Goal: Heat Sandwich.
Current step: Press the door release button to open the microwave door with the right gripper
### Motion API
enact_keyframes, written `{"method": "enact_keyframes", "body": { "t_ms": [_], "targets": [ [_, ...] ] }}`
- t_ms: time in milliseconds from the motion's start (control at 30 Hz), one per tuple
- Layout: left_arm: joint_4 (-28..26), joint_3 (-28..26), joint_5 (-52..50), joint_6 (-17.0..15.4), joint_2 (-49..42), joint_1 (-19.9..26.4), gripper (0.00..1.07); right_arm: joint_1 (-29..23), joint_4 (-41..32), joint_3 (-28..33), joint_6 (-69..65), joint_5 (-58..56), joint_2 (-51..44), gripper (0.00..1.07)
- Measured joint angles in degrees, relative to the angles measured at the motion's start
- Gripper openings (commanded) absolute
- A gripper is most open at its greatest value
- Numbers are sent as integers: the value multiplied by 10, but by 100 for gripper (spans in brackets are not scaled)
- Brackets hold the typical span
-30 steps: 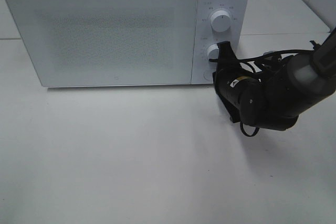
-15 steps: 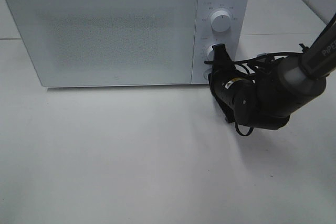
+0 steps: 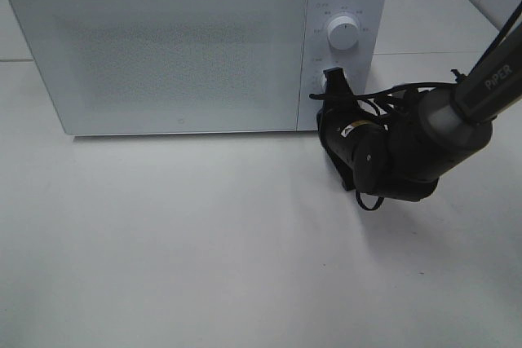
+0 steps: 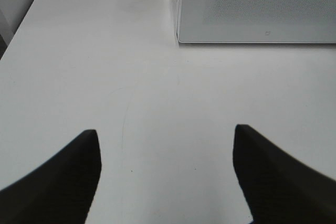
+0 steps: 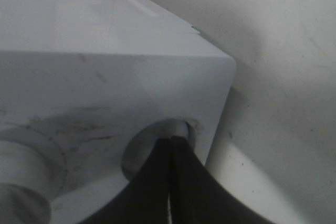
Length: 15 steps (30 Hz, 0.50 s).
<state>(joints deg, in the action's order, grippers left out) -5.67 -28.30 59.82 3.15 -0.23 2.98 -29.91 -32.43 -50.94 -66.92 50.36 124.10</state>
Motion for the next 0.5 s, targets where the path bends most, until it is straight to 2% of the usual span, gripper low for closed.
{"method": "enact_keyframes", "body": {
  "t_ms": [500],
  "targets": [
    [0, 0, 0, 0, 0, 0, 66, 1, -3, 2, -36, 27, 5, 0]
  ]
}}
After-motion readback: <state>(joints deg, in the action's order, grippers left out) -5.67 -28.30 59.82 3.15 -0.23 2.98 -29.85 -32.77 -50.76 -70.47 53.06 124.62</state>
